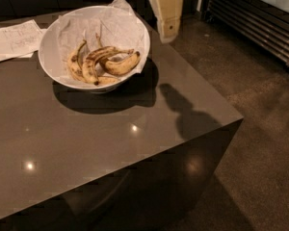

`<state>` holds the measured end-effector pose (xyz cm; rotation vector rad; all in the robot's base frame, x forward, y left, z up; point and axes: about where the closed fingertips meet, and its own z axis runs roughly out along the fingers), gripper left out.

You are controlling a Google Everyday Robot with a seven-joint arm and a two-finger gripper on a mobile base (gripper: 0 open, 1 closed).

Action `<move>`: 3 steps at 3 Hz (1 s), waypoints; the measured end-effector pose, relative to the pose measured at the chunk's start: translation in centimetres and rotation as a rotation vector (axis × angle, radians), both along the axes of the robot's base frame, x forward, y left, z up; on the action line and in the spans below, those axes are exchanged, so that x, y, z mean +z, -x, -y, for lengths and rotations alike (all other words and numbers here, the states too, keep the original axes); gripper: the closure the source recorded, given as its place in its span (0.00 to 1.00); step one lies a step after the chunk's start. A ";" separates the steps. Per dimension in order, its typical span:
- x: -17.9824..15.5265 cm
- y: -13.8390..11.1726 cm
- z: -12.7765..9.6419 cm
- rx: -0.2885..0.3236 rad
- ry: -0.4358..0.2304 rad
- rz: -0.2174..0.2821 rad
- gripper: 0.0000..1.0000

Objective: Pick banana from white bowl

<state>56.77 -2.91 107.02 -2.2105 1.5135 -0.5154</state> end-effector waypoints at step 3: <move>-1.5 -5.6 -9.6 0.237 0.052 -0.040 0.26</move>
Offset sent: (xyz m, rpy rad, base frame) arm 0.0597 0.0994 -0.0139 -0.1045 0.0816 0.2607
